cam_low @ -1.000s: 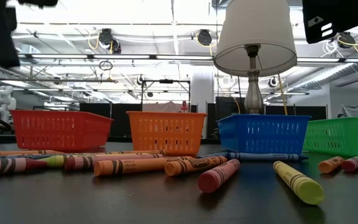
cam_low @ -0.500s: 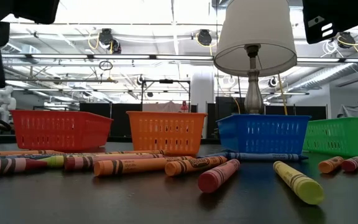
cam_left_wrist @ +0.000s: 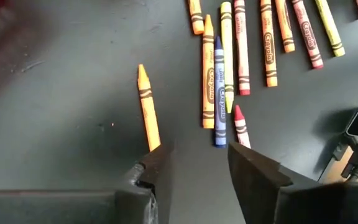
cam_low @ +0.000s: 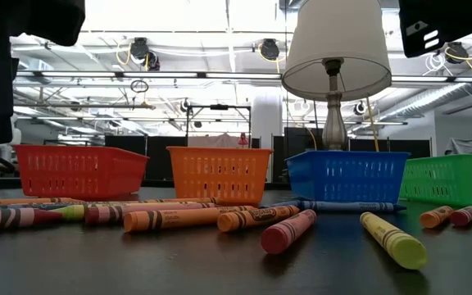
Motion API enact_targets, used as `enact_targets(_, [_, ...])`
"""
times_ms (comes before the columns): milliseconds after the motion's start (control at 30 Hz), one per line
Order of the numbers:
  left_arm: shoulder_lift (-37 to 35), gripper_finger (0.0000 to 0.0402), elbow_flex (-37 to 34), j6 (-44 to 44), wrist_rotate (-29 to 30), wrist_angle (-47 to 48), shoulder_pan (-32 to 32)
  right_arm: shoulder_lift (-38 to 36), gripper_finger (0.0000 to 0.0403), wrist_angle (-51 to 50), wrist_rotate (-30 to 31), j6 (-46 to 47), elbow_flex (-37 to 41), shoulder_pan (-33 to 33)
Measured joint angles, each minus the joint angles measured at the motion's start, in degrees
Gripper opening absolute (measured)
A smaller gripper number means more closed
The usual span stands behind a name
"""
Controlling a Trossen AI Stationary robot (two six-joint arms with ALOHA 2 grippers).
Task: Sort crayons
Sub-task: Put the orange crayon into the green bin
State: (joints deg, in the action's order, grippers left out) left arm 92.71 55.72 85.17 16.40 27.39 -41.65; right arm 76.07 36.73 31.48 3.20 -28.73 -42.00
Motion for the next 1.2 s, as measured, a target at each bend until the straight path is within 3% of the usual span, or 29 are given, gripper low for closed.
enact_targets(200, [0.2,0.0150,0.0,0.0,2.2,1.2,0.0,0.0,0.0000,-0.1,0.0,0.0,0.0,0.0])
enact_targets(967, [9.7,0.0149,0.2,-1.4,1.6,-0.5,-0.5,0.0,0.0000,-1.8,0.0,-1.1,0.0,0.0])
enact_targets(1200, [10.7,0.0094,0.2,-4.1,1.5,-0.5,-0.5,0.0,0.0000,-1.9,0.0,-1.1,0.0,0.0])
